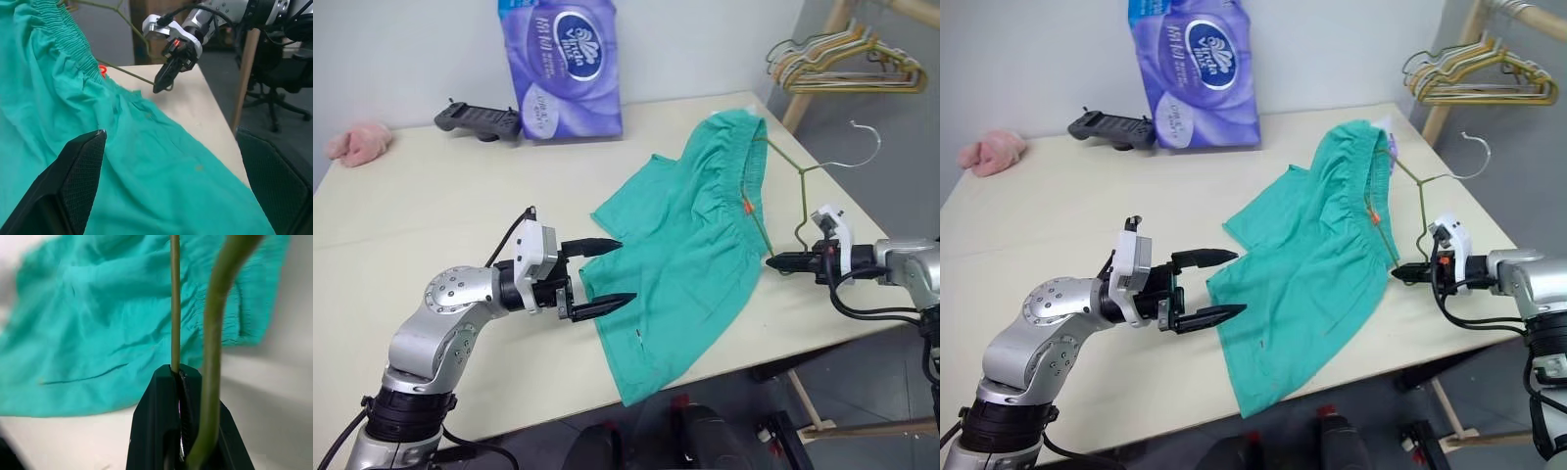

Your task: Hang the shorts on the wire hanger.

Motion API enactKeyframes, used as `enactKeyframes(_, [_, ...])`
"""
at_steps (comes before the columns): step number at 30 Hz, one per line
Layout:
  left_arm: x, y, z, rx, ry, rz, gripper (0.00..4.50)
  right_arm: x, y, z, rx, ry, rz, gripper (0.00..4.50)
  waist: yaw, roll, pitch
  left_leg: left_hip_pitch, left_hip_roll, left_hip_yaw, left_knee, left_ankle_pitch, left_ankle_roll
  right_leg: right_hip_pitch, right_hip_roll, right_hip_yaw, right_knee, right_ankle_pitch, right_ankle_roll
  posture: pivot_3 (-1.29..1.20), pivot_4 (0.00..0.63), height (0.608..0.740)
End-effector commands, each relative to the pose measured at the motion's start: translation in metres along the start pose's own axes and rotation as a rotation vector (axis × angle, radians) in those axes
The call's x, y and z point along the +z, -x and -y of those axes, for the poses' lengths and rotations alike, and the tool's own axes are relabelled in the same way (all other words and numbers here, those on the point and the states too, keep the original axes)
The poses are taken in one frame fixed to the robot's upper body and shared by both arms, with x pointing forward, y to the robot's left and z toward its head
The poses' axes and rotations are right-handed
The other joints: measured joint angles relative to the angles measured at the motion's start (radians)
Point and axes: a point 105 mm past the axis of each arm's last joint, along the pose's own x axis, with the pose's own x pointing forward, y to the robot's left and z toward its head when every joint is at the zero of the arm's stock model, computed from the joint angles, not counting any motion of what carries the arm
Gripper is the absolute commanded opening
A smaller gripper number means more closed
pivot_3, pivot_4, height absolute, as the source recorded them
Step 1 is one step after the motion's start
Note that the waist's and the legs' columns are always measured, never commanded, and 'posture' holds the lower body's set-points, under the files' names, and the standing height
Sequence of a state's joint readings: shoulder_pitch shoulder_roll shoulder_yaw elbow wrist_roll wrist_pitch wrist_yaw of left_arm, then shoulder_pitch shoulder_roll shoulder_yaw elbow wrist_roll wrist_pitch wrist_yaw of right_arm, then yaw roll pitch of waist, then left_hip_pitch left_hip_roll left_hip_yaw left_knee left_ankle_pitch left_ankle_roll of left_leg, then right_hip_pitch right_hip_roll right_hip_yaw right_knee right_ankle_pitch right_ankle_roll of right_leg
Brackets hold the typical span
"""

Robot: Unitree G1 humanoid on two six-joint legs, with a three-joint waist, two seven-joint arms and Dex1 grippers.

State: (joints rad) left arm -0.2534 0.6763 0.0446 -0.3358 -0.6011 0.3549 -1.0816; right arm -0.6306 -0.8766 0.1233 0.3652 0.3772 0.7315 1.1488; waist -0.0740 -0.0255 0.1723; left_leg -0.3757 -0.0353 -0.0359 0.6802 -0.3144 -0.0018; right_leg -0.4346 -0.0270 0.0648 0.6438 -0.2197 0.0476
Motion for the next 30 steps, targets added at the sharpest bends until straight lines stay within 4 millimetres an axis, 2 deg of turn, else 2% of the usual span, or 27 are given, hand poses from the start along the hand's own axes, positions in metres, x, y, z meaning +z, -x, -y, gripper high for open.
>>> enactKeyframes(1, [0.007,0.001,-0.005,0.005,-0.053,0.014,4.47,0.010,0.007,0.010,-0.067,0.160,-0.010,0.00,0.014,0.001,-0.001,-0.009,-0.001,0.000,0.001,0.000,-0.001,-0.009,-0.001,0.000,0.001,0.000,0.000,-0.05,0.128,0.740])
enactKeyframes(5, [0.009,0.004,-0.017,0.023,-0.107,0.002,4.47,0.010,0.011,0.020,-0.132,0.322,-0.089,0.00,0.025,0.002,-0.001,-0.023,-0.004,0.001,0.009,0.001,-0.002,-0.020,-0.006,-0.003,0.004,0.001,0.000,-0.05,0.122,0.740])
enactKeyframes(6, [0.013,0.005,-0.027,0.045,-0.133,0.004,4.47,0.010,0.014,0.025,-0.161,0.365,-0.110,0.00,0.027,0.002,-0.001,-0.024,-0.004,0.000,0.012,0.001,-0.002,-0.020,-0.006,-0.003,0.005,0.001,0.000,-0.05,0.122,0.740])
enactKeyframes(9, [0.022,0.005,-0.048,0.082,-0.194,0.011,4.47,0.015,0.017,0.032,-0.200,0.455,-0.133,0.00,0.034,0.002,-0.001,-0.023,-0.005,-0.002,0.016,0.001,-0.001,-0.015,-0.006,-0.005,0.004,0.005,0.000,-0.05,0.118,0.740])
enactKeyframes(14, [0.037,0.001,-0.067,0.088,-0.306,0.021,4.47,0.020,0.019,0.039,-0.253,0.664,-0.195,0.00,0.034,0.004,-0.003,-0.020,-0.005,-0.002,0.017,0.002,-0.001,-0.012,-0.006,-0.007,0.003,0.006,0.000,-0.05,0.111,0.740])
enactKeyframes(21, [0.051,-0.012,-0.075,0.046,-0.403,0.030,4.47,0.032,0.013,0.036,-0.296,0.860,-0.232,0.00,0.033,0.006,-0.004,-0.021,-0.005,-0.002,0.017,0.002,-0.001,-0.013,-0.006,-0.007,0.003,0.006,0.000,-0.06,0.102,0.740])
enactKeyframes(27, [0.056,-0.015,-0.090,0.055,-0.481,-0.003,4.47,0.047,0.012,0.026,-0.306,0.955,-0.232,0.00,0.032,0.008,-0.005,-0.021,-0.005,-0.002,0.017,0.002,-0.001,-0.013,-0.006,-0.007,0.003,0.006,0.000,-0.07,0.102,0.740])
enactKeyframes(30, [0.053,-0.021,-0.090,0.032,-0.489,-0.016,4.47,0.060,0.011,0.019,-0.314,1.004,-0.224,0.00,0.031,0.009,-0.007,-0.021,-0.005,-0.002,0.017,0.002,-0.001,-0.013,-0.006,-0.007,0.003,0.006,0.000,-0.07,0.101,0.740])
